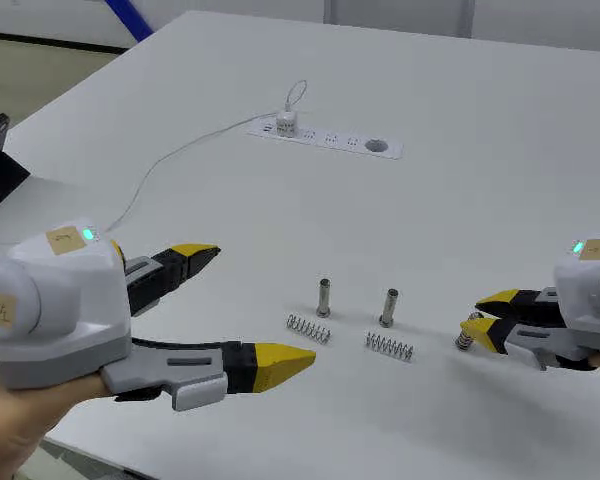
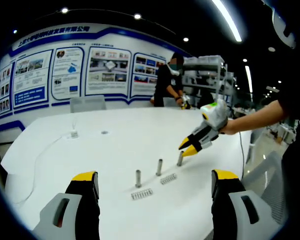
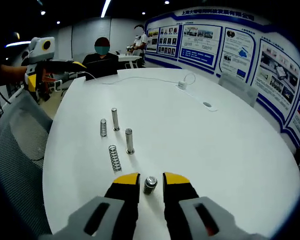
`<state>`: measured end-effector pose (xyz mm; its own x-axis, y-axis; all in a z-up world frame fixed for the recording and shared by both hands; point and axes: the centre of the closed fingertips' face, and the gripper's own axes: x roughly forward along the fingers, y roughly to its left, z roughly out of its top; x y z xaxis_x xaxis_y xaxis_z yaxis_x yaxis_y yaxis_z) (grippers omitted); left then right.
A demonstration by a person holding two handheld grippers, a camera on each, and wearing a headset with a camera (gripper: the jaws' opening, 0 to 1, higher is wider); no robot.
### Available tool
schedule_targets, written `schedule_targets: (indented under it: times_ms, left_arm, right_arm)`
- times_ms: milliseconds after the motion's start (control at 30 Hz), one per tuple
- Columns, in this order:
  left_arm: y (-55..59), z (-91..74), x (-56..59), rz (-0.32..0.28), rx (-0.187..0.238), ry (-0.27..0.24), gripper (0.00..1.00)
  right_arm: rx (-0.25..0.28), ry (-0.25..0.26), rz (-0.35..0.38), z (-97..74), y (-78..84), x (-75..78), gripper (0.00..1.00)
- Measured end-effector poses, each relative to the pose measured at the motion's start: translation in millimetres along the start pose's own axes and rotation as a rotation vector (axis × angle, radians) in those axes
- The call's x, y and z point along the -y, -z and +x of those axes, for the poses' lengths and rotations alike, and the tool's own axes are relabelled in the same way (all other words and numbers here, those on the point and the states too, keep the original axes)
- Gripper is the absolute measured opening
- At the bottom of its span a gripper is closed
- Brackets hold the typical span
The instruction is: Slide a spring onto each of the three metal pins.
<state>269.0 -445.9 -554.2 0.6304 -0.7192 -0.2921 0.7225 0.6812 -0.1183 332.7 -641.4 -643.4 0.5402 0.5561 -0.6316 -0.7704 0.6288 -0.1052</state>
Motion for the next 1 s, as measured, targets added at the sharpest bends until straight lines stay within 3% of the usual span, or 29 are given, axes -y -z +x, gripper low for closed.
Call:
schedule_targets:
  times_ms: [167, 267, 367, 533, 633, 800, 1000]
  left_arm:
    - [-1.2, -1.7, -2.1, 0.003, 0.000, -0.002, 0.96]
    - [-0.9, -2.2, -2.9, 0.004, -0.004, -0.001, 0.96]
    - [0.5, -2.9, -3.1, 0.006, -0.014, -0.001, 0.96]
    - [1.7, -3.8, -2.3, 0.015, -0.026, 0.000, 0.95]
    - [3.2, -3.7, -1.7, 0.023, -0.033, 0.000, 0.94]
    - [5.1, -3.9, -0.6, 0.018, -0.034, -0.001, 0.95]
    - [9.0, -4.8, -0.9, 0.002, -0.045, -0.002, 0.94]
  right_arm:
    - [0.072, 0.024, -0.011, -12.3, -19.6, 1.4, 0.20]
    - [0.130, -0.007, -0.026, -17.6, -32.5, -7.4, 0.21]
    - [0.140, -0.053, -0.061, -18.4, -38.0, -23.9, 0.22]
    - [0.131, -0.111, -0.068, -8.2, -34.8, -47.8, 0.22]
    - [0.132, -0.163, -0.021, 0.8, -28.9, -68.0, 0.21]
    - [0.079, -0.144, -0.011, 21.2, -10.0, -75.6, 0.21]
    - [0.039, -0.144, -0.010, 39.2, -2.9, -78.1, 0.21]
